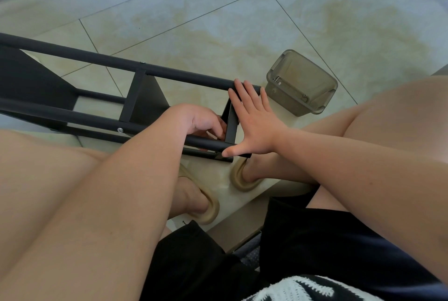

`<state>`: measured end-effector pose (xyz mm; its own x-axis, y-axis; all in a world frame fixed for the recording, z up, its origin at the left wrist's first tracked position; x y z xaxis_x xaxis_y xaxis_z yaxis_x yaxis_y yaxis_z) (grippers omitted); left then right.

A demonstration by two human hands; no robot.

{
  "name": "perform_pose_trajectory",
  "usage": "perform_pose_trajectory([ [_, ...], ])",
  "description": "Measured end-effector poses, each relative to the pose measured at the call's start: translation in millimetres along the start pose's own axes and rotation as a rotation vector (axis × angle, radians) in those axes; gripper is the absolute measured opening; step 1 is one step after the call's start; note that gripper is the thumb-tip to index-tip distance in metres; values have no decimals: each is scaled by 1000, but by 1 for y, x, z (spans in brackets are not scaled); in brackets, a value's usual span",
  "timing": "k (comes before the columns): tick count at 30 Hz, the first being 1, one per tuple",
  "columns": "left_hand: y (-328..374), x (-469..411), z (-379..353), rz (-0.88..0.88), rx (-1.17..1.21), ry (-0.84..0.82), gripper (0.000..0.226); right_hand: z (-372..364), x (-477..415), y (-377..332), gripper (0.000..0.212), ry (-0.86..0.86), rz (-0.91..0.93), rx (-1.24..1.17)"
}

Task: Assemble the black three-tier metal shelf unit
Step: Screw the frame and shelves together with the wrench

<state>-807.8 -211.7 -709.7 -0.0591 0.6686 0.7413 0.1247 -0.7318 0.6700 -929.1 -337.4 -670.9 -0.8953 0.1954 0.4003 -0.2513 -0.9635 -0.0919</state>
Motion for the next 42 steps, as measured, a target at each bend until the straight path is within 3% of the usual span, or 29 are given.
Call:
perform_pose_trajectory([
  [4,-2,-2,1,83,-13,-17,29,1,1,0,147,3,6,-7],
  [10,1,-1,0,63,-69,-13,6,-1,0,0,148,3,7,-14],
  [25,1,2,1,-6,-59,6,17,-2,-1,2,148,10,10,-14],
  [31,-1,0,2,69,-22,9,24,-2,0,1,149,9,10,-8],
  [38,2,2,-1,78,-95,-1,10,-2,0,1,149,12,12,-9],
  [42,3,3,-1,45,-97,-2,14,-2,-1,1,148,14,13,-14],
])
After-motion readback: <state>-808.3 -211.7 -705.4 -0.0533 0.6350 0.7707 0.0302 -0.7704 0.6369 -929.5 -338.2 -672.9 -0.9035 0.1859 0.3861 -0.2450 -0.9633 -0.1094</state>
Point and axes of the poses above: each hand's wrist, its own x-axis away from the middle knuckle, its own z-axis out of the back of the hand, y = z × x, the point moved 1 cm from there along -x, towards the middle knuckle, and after that the axes turned 10 degrees about -z, right-handed, at the moved point
